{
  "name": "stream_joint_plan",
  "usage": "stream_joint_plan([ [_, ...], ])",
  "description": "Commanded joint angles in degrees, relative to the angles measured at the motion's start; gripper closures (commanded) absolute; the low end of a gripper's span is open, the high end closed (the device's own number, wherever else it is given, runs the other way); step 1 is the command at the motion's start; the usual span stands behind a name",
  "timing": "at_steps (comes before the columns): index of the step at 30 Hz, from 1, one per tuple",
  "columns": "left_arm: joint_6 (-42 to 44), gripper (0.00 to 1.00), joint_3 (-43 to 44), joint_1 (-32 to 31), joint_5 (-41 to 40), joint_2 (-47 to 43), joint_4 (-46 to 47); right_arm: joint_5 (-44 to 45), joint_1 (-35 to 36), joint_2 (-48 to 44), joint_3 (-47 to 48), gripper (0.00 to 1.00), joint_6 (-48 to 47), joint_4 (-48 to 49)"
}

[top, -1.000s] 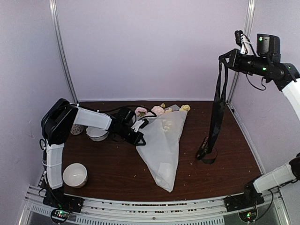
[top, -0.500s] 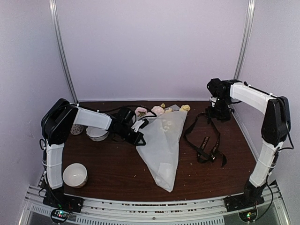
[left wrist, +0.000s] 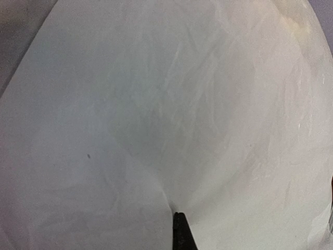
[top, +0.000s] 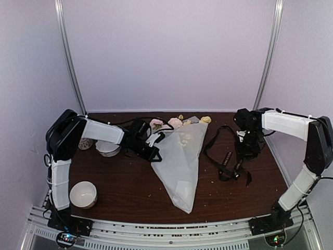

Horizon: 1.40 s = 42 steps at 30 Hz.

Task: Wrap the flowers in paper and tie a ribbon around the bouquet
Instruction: Pick up the ribbon from the center of the board.

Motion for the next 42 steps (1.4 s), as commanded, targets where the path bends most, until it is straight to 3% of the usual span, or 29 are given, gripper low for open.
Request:
stream_joint_plan([
  [1, 1.05, 1.0, 1.23, 0.49, 0.08, 1.27, -0.78, -3.04, 3.52, 1.27, -0.09, 0.55, 0.12, 2.52],
  [6, 1.22, 1.0, 1.15, 0.49, -0.01, 1.09, -1.04, -1.79, 3.85, 6.04, -1.62, 0.54, 0.55, 3.22],
  [12, 1.33, 1.0, 1.57, 0.45, 0.25, 1.59, -1.21, -5.11, 4.37, 7.16, -2.06, 0.7, -0.95, 5.76],
  [21, 1.66, 1.0, 1.61, 0.49, -0.18, 1.54, -1.92, -6.99, 4.46, 9.13, -3.66, 0.78, -0.81, 6.89],
  [23, 1.68, 1.0, 1.66, 0.49, -0.21, 1.55, -1.92, -7.48, 4.45, 9.03, -3.46, 0.85, -1.1, 6.71],
  [25, 1.68, 1.0, 1.59, 0.49, -0.26, 1.48, -2.01, -8.3, 4.36, 8.69, -2.88, 0.98, -1.59, 6.26],
  [27, 1.76, 1.0, 1.5, 0.49, -0.27, 1.37, -2.01, -9.29, 4.13, 7.17, -1.13, 1.0, -2.31, 5.89],
  [31, 2.11, 1.0, 1.24, 0.47, -0.74, 1.03, -2.36, -6.92, -1.11, -0.14, 14.81, 1.0, -6.19, -1.08],
  [33, 2.15, 1.0, 1.23, 0.49, -0.72, 1.02, -2.27, -5.28, -5.14, -3.48, 31.41, 1.0, -8.25, -4.79],
  [35, 2.1, 1.0, 1.27, 0.48, -0.66, 1.01, -2.32, -4.28, -7.48, -5.93, 54.97, 1.0, -10.25, -4.67],
  [37, 2.16, 1.0, 1.31, 0.49, -0.68, 1.02, -2.2, -6.5, -7.65, -9.45, 66.07, 1.0, -11.02, 1.23],
  [39, 2.15, 1.0, 1.4, 0.49, -0.82, 1.01, -2.15, -13.63, -7.66, -15.38, 63.65, 1.0, -10.14, 12.58],
  [42, 2.27, 1.0, 1.63, 0.47, -0.88, 1.01, -2.33, -22.7, -7.59, -24.59, 47.26, 1.0, -6.62, 31.44],
])
